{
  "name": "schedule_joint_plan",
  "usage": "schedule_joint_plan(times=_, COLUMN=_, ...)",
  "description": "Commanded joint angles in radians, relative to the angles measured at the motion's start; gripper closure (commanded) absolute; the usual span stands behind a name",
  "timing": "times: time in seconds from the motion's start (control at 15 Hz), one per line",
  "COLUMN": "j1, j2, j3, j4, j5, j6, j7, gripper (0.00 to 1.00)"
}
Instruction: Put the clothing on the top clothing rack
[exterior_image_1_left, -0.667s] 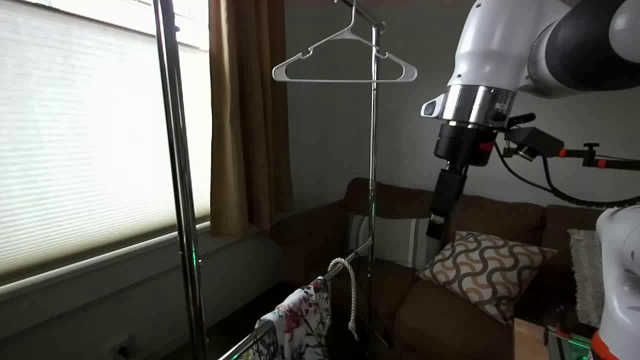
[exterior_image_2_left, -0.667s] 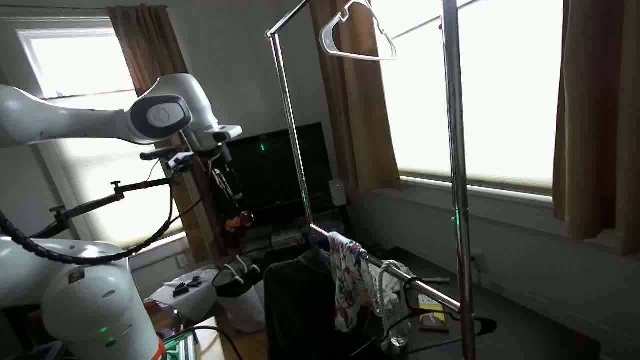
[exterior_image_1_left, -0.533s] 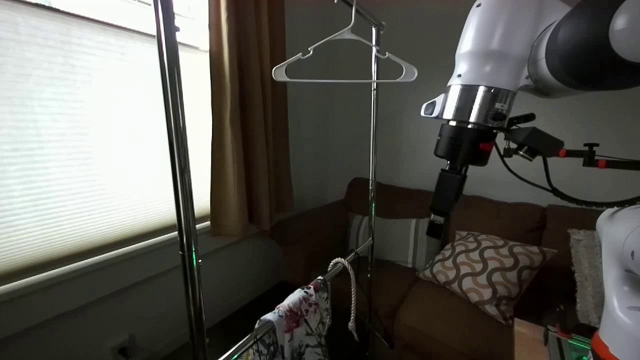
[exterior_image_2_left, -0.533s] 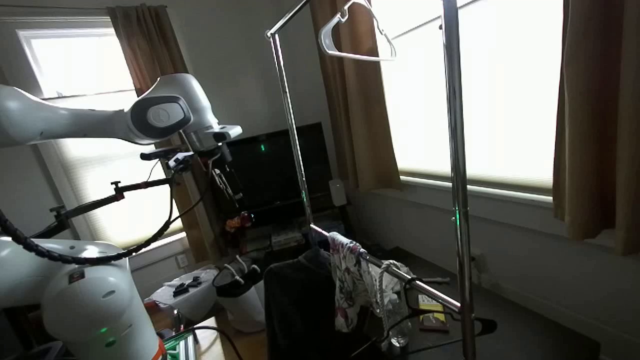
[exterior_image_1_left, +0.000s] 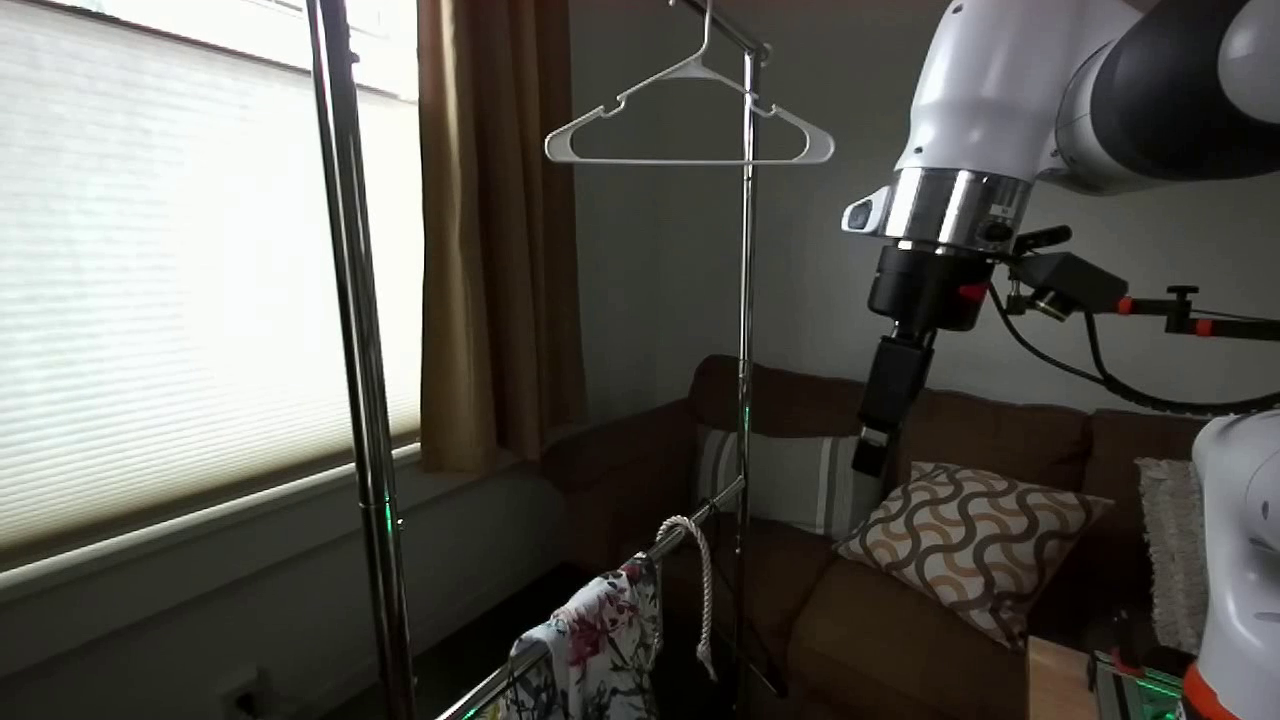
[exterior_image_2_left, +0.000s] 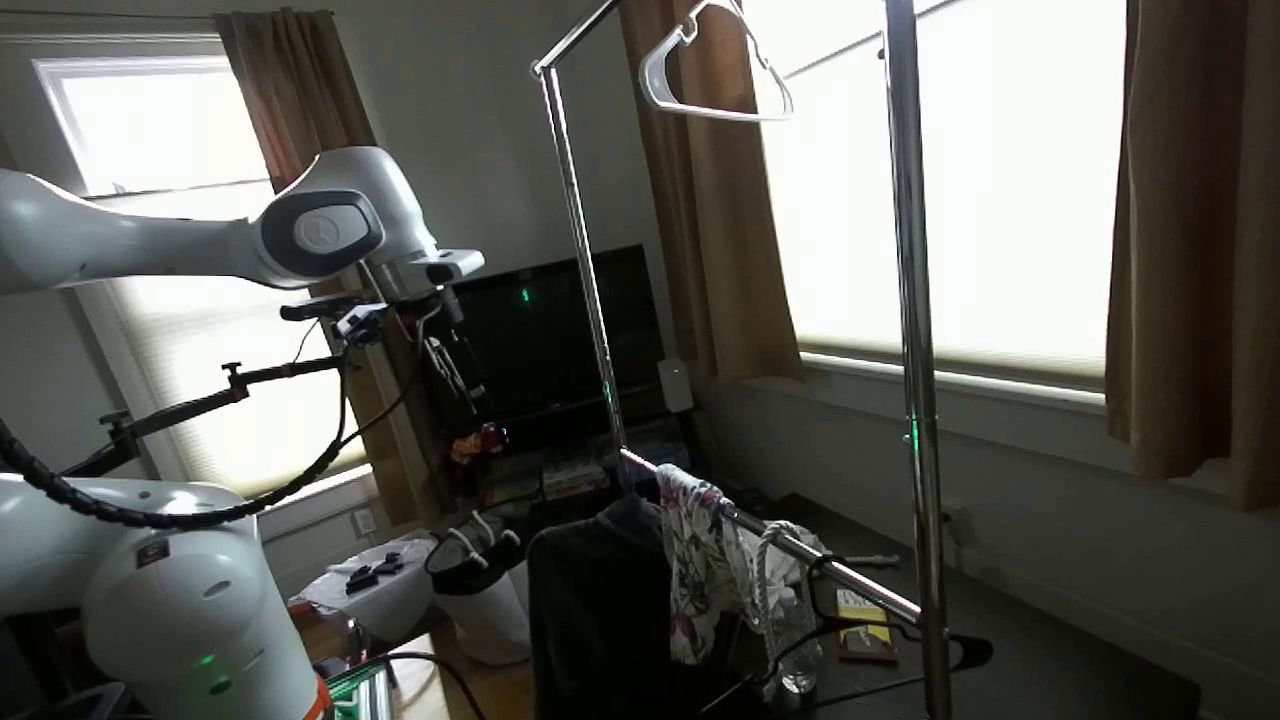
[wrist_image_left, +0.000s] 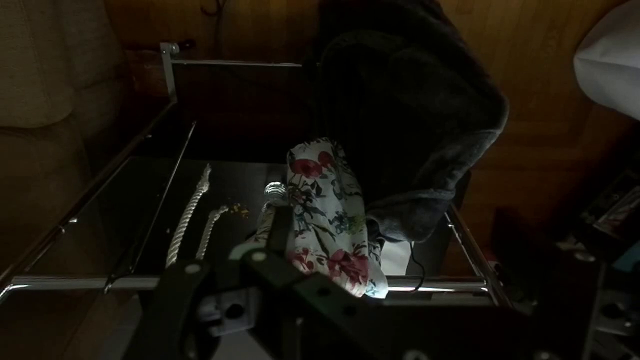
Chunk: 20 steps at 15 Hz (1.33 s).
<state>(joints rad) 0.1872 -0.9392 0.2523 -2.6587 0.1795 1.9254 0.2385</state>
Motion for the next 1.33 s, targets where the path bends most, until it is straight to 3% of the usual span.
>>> schedule_joint_plan(times=0.0, j1=-0.029, j2=0.128, j3=-0.003, j4=0.035, j5=0.018, j6=0.094, j7=-0.003, gripper=0.00)
schedule_joint_plan(times=0.33, j1=-0.096, j2=0.422, j3=0.014, j4=0.075, j5=0.010, j6=0.307, j7=-0.026, gripper=0.00)
schedule_joint_plan(times=0.73, j1=-0.188, j2=0.808, j3=-0.015, j4=0.173, j5=0.022, j6=0.310, j7=-0.045, gripper=0.00)
schedule_joint_plan(times=0.8, j1=-0.140, j2=0.873, j3=-0.074, j4=0.206, j5=0.046, j6=0.306, j7=-0.080, gripper=0.00)
schedule_joint_plan(times=0.87, j1=-0.135, j2=0.740, j3=-0.059, j4=0.131, j5=-0.002, j6=0.324, j7=-0.032, gripper=0.00)
schedule_joint_plan(times=1.13, j1=-0.131, j2=0.886, j3=-0.092, j4=0.204, j5=0.016, j6=0.322, j7=-0.067, gripper=0.00)
schedule_joint_plan(times=1.27, j1=-0.123, j2=0.910, j3=-0.095, j4=0.186, j5=0.000, j6=0.407, j7=-0.076, gripper=0.00)
